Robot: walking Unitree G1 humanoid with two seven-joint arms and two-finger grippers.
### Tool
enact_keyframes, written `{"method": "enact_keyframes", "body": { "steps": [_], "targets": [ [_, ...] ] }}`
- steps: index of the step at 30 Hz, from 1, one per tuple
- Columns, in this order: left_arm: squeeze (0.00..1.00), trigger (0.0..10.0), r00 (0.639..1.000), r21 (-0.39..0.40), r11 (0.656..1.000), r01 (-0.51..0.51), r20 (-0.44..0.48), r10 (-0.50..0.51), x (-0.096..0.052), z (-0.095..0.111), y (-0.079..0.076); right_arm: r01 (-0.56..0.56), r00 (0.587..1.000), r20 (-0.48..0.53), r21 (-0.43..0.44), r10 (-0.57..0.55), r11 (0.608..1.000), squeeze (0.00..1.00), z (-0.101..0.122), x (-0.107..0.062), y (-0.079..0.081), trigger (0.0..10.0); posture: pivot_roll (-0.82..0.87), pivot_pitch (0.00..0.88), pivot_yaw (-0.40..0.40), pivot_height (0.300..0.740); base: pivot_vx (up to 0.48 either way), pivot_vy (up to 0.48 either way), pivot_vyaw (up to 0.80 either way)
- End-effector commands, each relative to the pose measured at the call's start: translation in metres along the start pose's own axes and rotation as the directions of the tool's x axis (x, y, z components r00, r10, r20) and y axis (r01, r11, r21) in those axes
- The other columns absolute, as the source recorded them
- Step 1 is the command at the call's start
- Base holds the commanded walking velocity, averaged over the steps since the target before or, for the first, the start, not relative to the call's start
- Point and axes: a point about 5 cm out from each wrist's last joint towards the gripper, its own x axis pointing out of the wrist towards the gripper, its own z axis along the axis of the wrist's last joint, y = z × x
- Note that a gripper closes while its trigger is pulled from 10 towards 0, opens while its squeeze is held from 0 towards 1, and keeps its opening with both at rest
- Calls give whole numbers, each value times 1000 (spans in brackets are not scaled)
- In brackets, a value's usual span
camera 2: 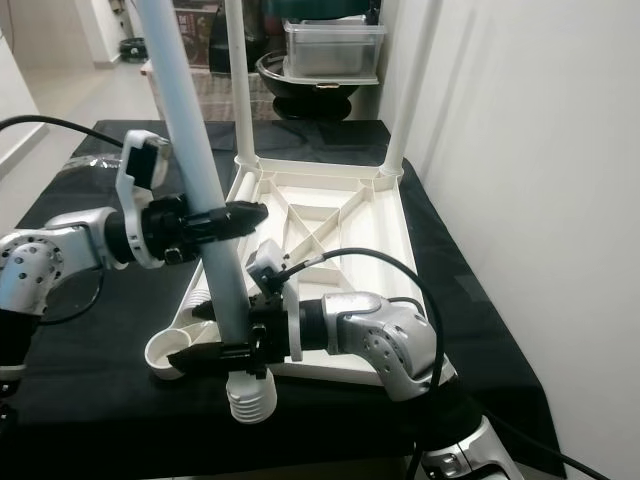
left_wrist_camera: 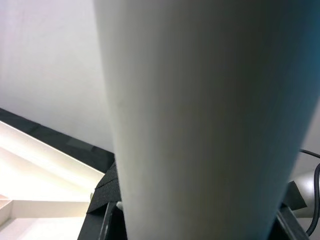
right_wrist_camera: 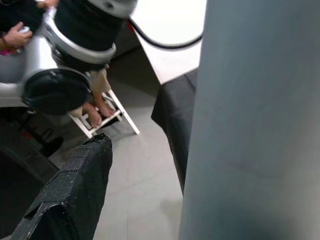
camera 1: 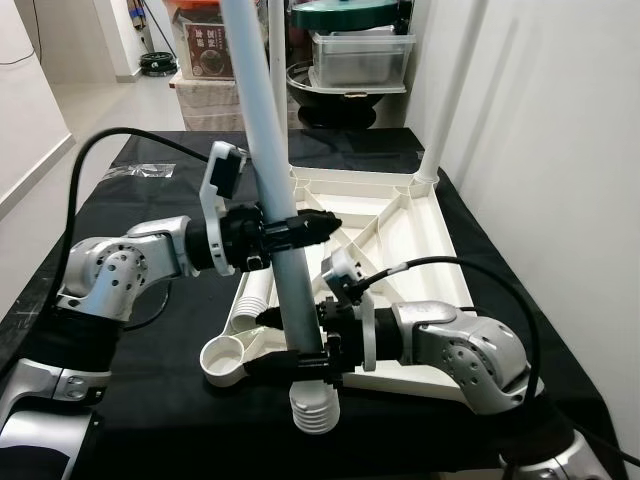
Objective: Building children table
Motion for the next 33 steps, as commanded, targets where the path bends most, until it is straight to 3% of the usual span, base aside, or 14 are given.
{"method": "enact_keyframes", "body": {
  "steps": [1, 3, 4, 5, 6, 7, 8, 25, 27, 33],
  "targets": [
    [0, 10000, 1000, 53, 999, 14, 18, -15, 6, 9, 0, -48, 999, -22, 11, 48, 999, 0, -4, 10, 9, 10000, -25, 0, -14, 740, 0, 0, 0],
    [0, 10000, 1000, 59, 998, 22, 19, -23, 9, 10, 1, -38, 999, -24, 24, 38, 999, 0, -5, 14, 11, 10000, -26, 0, -13, 740, 0, 0, 0],
    [0, 10000, 999, 61, 998, 29, 19, -30, 11, 10, 2, -22, 999, -28, 32, 23, 999, 0, -6, 17, 10, 5765, -27, 0, -12, 740, 0, 0, 0],
    [0, 10000, 999, 61, 998, 29, 19, -30, 11, 10, 2, -22, 999, -28, 32, 23, 999, 0, -6, 17, 10, 5765, -27, 0, -12, 740, 0, 0, 0],
    [0, 10000, 999, 63, 997, 34, 19, -35, 12, 10, 2, -10, 999, -32, 38, 11, 999, 0, -7, 19, 10, 902, -27, 0, -12, 740, 0, 0, 0],
    [0, 10000, 999, 63, 997, 40, 21, -42, 14, 10, 2, 12, 999, -38, 46, -10, 999, 0, -8, 21, 8, 902, -26, 0, -12, 740, 0, 0, 0],
    [0, 10000, 999, 63, 997, 46, 22, -47, 15, 10, 2, 26, 999, -40, 51, -24, 998, 0, -9, 23, 7, 0, -25, 0, -13, 740, 0, 0, 0],
    [0, 10000, 998, 88, 995, 43, 37, -46, 15, 8, 4, 137, 989, 33, 91, -141, 986, 0, 1, 27, -4, 0, -25, 0, -20, 740, 0, 0, 0],
    [1000, 10000, 997, 111, 993, 33, 60, -40, 13, 11, 5, 147, 988, 34, 91, -150, 985, 0, 1, 25, -5, 0, -25, 0, -21, 740, 0, 0, 0],
    [1000, 10000, 992, 102, 992, 69, 99, -79, 7, 18, -2, 181, 982, 43, 95, -185, 979, 0, 2, 20, -9, 0, -23, 0, -27, 740, 0, 0, 0]
  ]
}}
